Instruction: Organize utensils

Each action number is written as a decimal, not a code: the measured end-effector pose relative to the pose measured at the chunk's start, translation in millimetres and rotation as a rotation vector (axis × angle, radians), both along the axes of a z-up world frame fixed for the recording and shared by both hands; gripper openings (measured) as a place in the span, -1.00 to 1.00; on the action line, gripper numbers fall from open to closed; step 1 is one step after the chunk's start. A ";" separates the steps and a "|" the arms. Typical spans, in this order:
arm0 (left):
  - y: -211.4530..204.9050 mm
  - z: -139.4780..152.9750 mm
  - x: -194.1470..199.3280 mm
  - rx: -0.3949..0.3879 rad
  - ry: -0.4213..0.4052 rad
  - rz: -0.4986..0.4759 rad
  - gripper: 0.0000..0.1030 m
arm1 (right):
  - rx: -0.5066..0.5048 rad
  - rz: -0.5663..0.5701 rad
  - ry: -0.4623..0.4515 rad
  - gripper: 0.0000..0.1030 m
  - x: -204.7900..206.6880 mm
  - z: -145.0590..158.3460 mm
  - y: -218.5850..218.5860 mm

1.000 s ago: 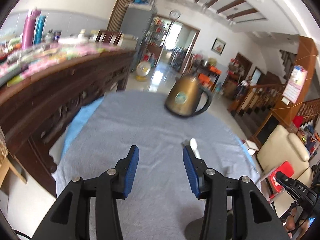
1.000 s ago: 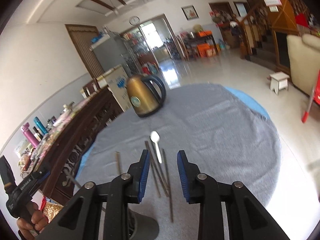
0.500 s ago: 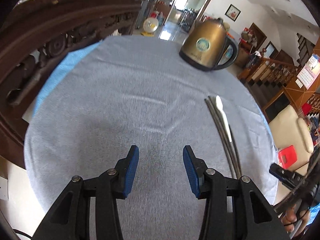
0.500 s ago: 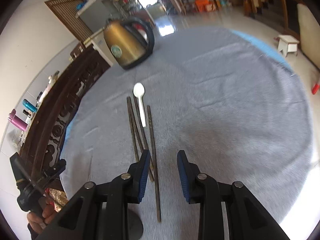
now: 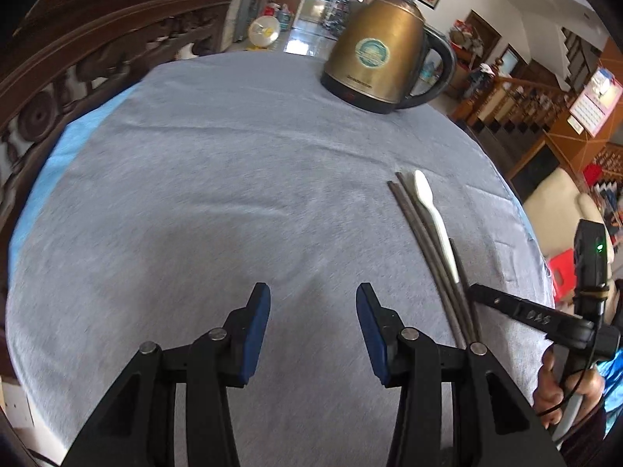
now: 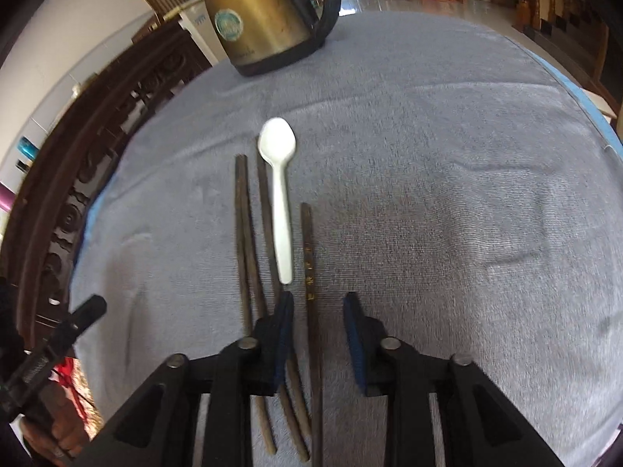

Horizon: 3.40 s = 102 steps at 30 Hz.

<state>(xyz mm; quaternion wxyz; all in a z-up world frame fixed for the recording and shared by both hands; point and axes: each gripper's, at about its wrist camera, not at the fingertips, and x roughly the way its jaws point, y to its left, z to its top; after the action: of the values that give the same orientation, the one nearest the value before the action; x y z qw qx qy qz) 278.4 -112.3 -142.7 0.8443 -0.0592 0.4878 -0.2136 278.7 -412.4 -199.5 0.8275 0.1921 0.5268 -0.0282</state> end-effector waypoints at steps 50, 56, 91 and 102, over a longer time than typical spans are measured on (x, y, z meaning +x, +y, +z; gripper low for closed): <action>-98.5 -15.9 45.6 0.426 0.252 -0.243 -0.08 | 0.235 -0.089 -0.030 -0.96 -17.7 -16.4 -59.4; -20.7 22.2 59.1 0.277 0.168 -0.073 -0.18 | 0.229 -0.089 -0.032 -0.97 -20.0 -15.9 -60.9; -83.3 -26.0 89.6 0.368 0.240 -0.049 -0.17 | 0.205 -0.075 -0.054 -0.96 -20.8 -16.1 -57.2; -50.0 -19.2 94.8 0.294 0.184 0.033 -0.19 | 0.170 -0.066 -0.057 -0.96 -21.4 -13.2 -51.8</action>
<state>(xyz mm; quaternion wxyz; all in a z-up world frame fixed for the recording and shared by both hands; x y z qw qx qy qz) 373.2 -162.2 -161.9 0.7990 0.0376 0.5881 -0.1196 257.3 -464.2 -212.7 0.8215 0.2796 0.4970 -0.0050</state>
